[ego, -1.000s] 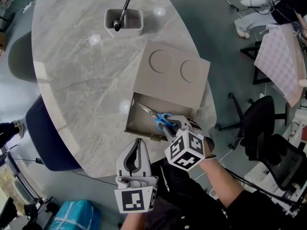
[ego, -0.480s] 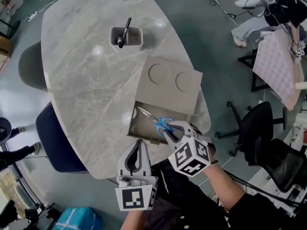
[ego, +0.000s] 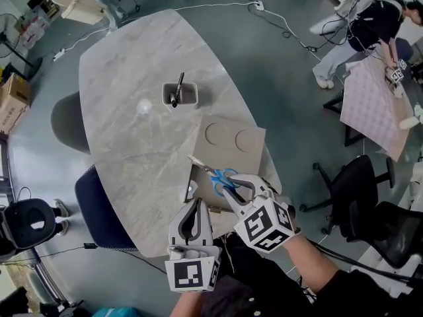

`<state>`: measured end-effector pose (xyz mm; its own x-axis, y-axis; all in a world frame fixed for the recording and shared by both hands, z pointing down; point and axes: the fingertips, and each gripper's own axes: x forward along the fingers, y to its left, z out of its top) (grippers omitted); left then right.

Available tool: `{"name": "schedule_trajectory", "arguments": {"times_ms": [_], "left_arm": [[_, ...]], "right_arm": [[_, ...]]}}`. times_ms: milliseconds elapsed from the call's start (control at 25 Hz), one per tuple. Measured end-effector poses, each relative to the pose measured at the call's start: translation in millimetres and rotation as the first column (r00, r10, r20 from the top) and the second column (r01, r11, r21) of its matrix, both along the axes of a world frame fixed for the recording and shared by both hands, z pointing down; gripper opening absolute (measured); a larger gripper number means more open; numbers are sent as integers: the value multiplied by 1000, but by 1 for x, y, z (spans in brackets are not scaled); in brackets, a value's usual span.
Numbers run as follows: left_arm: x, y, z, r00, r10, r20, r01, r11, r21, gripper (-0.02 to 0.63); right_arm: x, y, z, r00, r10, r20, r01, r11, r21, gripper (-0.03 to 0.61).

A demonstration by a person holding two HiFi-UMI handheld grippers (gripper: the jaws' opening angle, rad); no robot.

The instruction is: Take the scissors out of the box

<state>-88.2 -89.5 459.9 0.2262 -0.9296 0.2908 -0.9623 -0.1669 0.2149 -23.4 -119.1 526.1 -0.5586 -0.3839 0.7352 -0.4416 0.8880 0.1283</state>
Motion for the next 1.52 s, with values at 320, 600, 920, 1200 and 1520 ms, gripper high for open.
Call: {"name": "schedule_trajectory", "arguments": {"times_ms": [320,600,920,1200,1520], "left_arm": [[-2,-4,-67,999,-3,34,-1,995,104,17],[-1,-3,-121,999,-3,45,-5,985,174,17],[-11,5,-167,998,-25,61,9,967,254,17],[-18,9,-198,996,-50,68,24,944,330,17],[-30,7,-222,994,-82,75,48,924,379,17]], "right_arm": [[7,-1,-83,992,54,117,-67,992,109,74],[4,6,-136,980,61,191,-93,982,163,74],[5,14,-195,934,73,350,-164,958,236,74],[9,17,-237,864,88,495,-254,926,278,74],[13,13,-267,781,52,622,-323,886,331,74]]}}
